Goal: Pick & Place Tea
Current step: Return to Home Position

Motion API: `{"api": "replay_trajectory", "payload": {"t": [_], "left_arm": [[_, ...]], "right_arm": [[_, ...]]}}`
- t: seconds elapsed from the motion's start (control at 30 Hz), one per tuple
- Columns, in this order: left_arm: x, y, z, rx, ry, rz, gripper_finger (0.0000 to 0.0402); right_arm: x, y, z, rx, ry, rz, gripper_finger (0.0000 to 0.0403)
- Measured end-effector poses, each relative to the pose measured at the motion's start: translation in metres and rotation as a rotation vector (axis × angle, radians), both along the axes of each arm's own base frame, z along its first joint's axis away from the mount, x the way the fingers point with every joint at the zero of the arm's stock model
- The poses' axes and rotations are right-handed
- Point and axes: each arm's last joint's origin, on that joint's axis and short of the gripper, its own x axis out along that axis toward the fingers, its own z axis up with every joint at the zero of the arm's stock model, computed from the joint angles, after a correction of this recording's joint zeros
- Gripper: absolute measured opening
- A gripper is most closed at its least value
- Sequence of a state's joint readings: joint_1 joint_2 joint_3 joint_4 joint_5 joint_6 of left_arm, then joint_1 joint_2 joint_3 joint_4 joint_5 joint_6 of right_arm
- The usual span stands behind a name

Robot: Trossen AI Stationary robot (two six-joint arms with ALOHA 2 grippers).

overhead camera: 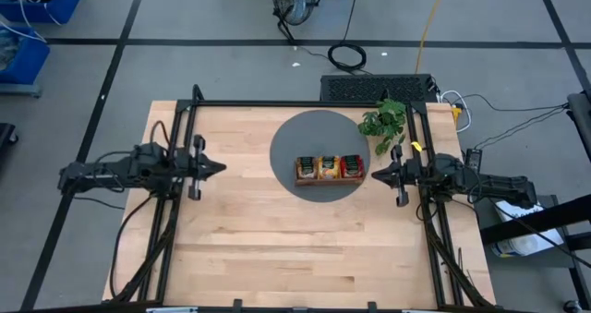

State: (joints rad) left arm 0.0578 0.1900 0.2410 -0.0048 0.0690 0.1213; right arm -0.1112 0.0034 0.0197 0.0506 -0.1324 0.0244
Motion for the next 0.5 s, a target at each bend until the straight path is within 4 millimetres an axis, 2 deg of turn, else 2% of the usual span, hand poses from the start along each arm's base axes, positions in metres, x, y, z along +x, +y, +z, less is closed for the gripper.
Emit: {"api": "replay_trajectory", "payload": {"t": [0.33,0.5], "left_arm": [[0.003,0.001,-0.06,-0.018,0.019,0.045,0.0001],[0.002,0.001,-0.066,-0.067,0.077,0.047,0.0001]], "right_arm": [[0.0,0.0,-0.001,0.036,0.008,-0.002,0.0],[0.0,-0.002,-0.002,0.027,0.021,-0.052,0.0]]}}
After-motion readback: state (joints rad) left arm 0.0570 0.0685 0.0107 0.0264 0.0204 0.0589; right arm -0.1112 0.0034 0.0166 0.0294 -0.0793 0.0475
